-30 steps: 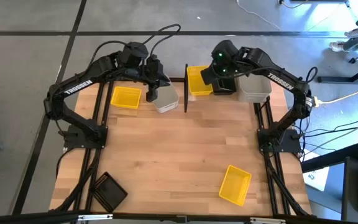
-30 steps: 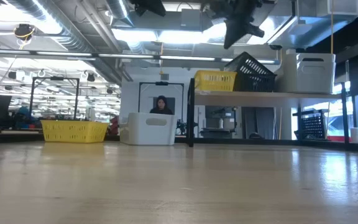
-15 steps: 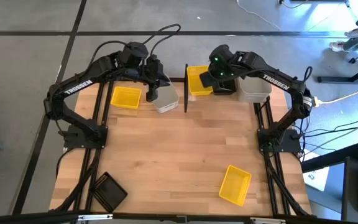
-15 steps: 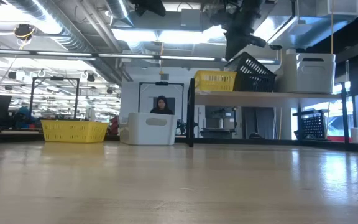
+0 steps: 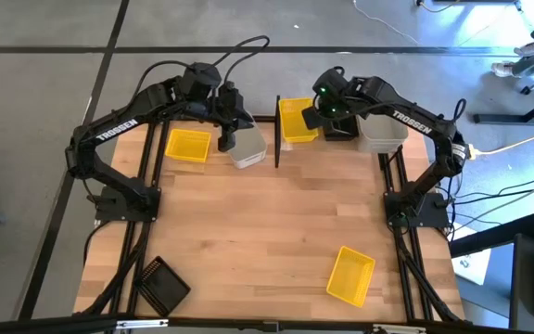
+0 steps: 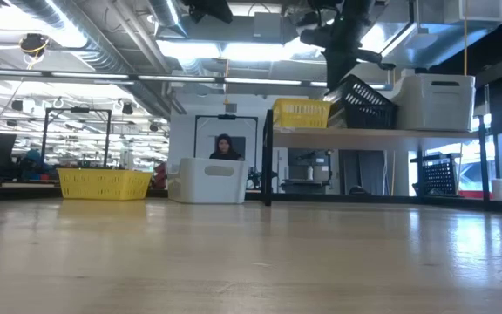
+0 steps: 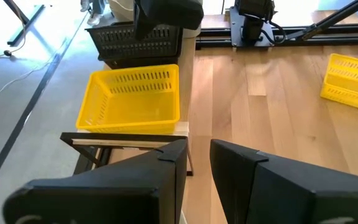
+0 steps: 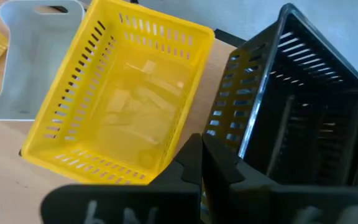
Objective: Stack baskets on shelf by color
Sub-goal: Stack the black bin on top of the black bin on the shelf, then stack the yellow bin on top of the yellow bin on the shelf
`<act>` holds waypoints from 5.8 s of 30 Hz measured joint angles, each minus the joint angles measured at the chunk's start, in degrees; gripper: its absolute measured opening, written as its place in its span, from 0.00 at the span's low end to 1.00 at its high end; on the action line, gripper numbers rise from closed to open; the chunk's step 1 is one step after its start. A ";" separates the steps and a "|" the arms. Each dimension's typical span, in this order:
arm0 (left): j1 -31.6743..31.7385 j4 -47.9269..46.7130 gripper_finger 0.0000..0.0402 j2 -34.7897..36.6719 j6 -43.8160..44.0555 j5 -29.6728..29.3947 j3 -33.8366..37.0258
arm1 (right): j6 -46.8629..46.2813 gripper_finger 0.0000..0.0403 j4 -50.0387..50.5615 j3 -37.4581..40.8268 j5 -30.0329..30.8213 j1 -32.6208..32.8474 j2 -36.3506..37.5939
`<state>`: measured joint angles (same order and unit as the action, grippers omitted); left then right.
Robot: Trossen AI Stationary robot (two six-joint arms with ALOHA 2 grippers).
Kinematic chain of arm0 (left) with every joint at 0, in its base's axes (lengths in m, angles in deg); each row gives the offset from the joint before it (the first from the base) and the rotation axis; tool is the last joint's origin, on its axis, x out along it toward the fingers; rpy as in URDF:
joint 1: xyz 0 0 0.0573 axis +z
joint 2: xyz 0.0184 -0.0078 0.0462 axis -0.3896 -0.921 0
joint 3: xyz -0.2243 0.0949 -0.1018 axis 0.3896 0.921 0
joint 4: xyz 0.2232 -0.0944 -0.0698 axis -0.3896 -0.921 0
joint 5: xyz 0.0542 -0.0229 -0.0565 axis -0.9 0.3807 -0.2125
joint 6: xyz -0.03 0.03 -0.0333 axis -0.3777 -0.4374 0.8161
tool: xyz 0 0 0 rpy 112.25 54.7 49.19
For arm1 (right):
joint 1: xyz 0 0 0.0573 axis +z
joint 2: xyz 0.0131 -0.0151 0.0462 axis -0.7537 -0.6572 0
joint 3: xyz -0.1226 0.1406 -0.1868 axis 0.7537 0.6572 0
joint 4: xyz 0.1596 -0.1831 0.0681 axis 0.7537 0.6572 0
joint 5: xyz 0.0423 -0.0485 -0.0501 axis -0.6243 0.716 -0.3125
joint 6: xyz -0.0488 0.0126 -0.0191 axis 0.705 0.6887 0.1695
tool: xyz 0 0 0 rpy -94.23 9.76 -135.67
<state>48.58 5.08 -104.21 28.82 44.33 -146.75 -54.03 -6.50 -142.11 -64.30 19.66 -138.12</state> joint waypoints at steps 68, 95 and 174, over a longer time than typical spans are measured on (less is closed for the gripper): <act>-0.02 0.02 0.16 0.00 1.33 0.02 0.00 | 5.65 0.24 13.75 -11.98 -10.60 -8.42 -5.42; 0.00 -0.02 0.16 0.00 1.14 0.02 0.00 | 6.57 0.21 7.13 -6.51 -11.32 -10.27 -5.49; 1.00 -26.21 0.16 2.86 20.41 -3.76 -0.04 | -11.63 0.21 -23.09 55.16 -31.50 53.02 21.07</act>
<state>49.58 -21.13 -101.34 49.23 40.57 -146.79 -65.66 -29.59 -86.95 -95.80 72.68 -117.05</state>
